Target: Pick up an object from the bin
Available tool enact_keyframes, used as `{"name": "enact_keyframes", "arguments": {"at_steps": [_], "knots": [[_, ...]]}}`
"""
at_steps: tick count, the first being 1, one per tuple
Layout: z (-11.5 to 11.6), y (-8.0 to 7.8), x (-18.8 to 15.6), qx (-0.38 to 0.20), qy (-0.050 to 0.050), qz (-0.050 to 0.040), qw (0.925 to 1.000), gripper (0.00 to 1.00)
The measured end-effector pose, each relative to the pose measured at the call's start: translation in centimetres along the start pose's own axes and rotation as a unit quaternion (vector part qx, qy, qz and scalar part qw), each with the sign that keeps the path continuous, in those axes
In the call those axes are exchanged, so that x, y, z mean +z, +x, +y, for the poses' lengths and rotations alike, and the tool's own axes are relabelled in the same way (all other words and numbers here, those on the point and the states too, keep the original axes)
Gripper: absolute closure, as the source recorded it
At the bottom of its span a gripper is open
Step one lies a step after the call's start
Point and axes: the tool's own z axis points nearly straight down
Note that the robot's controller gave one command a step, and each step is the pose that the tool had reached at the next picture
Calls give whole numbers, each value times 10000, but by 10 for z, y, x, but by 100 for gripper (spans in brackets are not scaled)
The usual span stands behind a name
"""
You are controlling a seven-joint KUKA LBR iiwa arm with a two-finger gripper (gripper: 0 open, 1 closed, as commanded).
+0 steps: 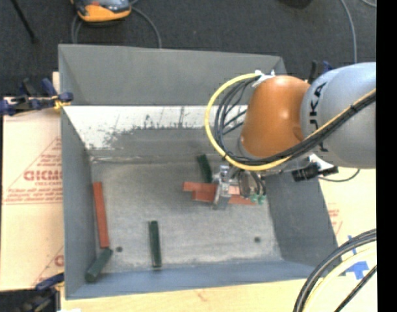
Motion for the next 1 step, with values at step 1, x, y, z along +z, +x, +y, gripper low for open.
{"name": "enact_keyframes", "arguments": {"at_steps": [1], "knots": [[0, 0, -6, 0, 1, 9, 10000, 100]]}}
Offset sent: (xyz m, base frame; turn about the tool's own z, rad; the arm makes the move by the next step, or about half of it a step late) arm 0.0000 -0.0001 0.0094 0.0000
